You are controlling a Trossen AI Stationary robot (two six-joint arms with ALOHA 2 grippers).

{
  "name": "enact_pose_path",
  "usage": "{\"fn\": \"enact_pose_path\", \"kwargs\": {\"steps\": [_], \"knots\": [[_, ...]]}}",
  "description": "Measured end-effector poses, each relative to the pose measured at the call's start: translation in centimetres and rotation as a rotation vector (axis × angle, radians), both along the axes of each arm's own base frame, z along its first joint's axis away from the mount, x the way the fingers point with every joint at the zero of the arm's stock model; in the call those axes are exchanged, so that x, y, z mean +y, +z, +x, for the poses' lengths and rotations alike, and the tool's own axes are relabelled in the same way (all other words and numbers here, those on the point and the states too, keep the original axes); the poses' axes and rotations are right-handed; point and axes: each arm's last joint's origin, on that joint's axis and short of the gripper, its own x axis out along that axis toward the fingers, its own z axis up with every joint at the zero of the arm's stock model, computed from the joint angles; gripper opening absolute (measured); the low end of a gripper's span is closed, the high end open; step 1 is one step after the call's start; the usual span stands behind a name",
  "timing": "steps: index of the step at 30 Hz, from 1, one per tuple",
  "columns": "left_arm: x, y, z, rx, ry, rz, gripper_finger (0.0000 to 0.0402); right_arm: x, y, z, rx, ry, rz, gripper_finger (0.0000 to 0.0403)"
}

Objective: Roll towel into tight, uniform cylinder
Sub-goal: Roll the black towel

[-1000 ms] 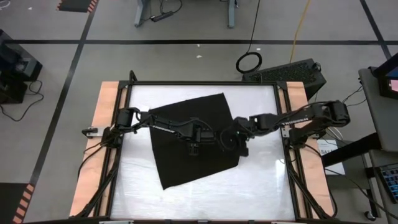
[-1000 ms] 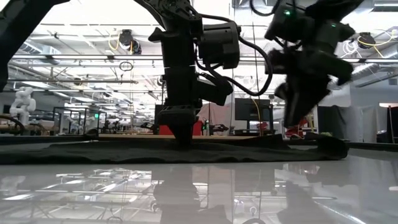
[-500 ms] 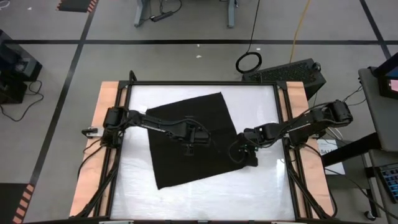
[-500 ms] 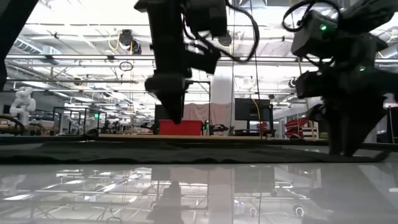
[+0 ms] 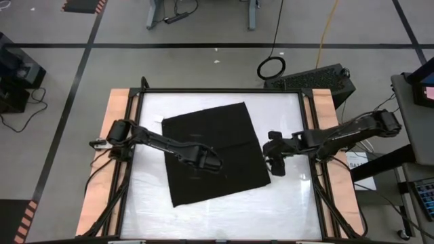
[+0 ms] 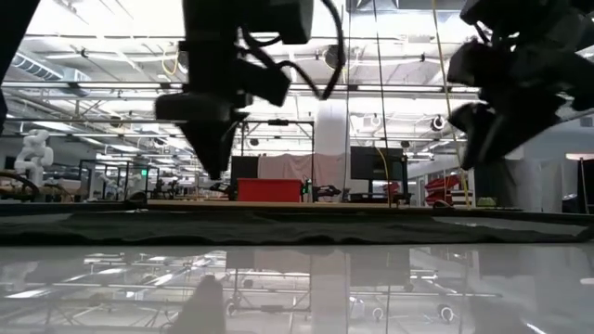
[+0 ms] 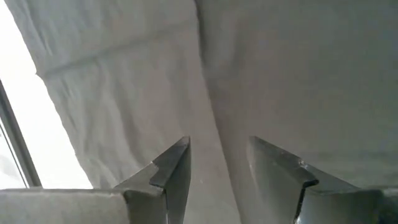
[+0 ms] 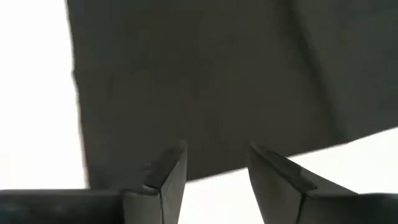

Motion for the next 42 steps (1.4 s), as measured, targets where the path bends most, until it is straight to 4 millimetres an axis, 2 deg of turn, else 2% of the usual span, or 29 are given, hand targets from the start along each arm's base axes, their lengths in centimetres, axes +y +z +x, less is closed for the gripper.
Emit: {"fn": "enact_pose_path", "kwargs": {"steps": [6,9,15,20,26,29,34,38,42], "knots": [[-0.5,-2.3,-2.2,0.063,0.071,0.02,0.0164,-1.1,0.5,1.0,-0.098,0.035,-0.111,0.02],[-0.4,-2.6,-3.5,0.063,0.119,0.01,0.0164,-2.1,0.5,1.5,-0.115,0.034,-0.121,0.0213],[0.0,-1.4,-6.9,-0.059,0.213,-0.032,0.0164,-4.2,0.3,2.1,-0.14,0.042,-0.108,0.0223],[0.4,-0.8,-9.8,-0.193,0.238,-0.2,0.0164,-5.7,-0.2,2.6,-0.151,0.093,-0.091,0.0223],[1.0,-3.8,-13.2,-0.164,0.293,-0.274,0.0165,-7.4,-1.1,3.3,-0.159,0.088,-0.101,0.0223],[1.2,-4.7,-13.7,-0.171,0.308,-0.276,0.0175,-8.3,-1.7,3.7,-0.159,0.086,-0.087,0.0223],[1.1,-4.6,-13.4,-0.206,0.286,-0.272,0.0223,-9.8,-2.9,4.0,-0.139,0.059,-0.056,0.0223],[1.1,-3.9,-13.2,-0.234,0.258,-0.288,0.0261,-10.6,-3.6,4.0,-0.124,0.043,-0.033,0.0223],[1.1,-2.8,-13.5,-0.271,0.231,-0.316,0.0273,-10.8,-3.7,3.9,-0.122,0.037,-0.035,0.0223]]}}
